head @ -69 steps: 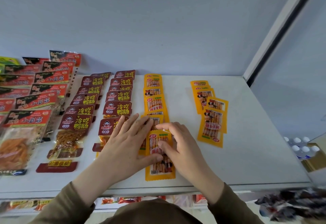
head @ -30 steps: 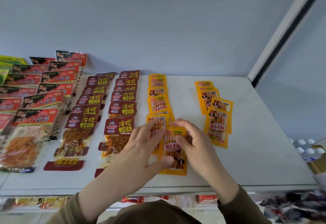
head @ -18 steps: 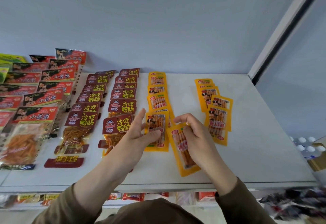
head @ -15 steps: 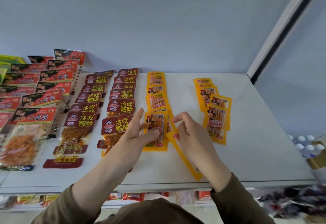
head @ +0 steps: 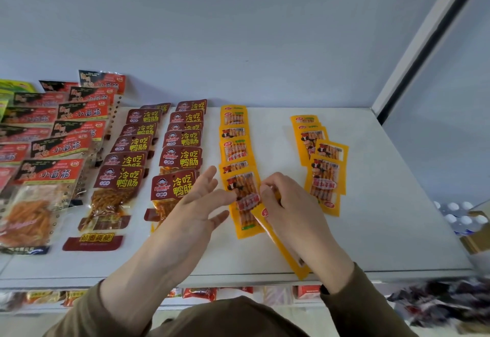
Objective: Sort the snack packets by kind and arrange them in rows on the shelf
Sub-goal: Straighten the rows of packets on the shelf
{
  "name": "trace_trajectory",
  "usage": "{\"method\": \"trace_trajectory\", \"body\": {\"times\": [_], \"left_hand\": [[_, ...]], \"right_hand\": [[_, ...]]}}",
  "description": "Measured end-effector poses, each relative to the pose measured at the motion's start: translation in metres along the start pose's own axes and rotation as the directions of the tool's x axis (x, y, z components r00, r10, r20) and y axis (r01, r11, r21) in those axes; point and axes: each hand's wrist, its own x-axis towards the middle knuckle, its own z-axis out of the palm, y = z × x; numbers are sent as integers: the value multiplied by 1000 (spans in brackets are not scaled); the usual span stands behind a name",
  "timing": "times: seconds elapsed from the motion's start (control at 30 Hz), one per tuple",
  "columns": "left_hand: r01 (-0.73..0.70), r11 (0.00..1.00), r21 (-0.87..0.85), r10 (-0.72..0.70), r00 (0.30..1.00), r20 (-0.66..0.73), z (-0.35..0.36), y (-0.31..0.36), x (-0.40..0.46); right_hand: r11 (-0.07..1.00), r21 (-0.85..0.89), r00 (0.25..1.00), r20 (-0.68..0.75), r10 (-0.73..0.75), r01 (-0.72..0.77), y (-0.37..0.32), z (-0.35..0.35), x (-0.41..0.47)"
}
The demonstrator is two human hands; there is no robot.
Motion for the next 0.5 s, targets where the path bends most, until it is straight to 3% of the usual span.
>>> {"method": "trace_trajectory", "body": {"times": [0.1,0.5], "left_hand": [[1,999,42,-1,1000,-10,-2,2,3],[23,999,-31,-24,999,-31,-1,10,33]], "right_hand": [[999,-51,1000,-13,-4,4,4,0,-1],[996,90,992,121,-24,13,-12,8,17]]}}
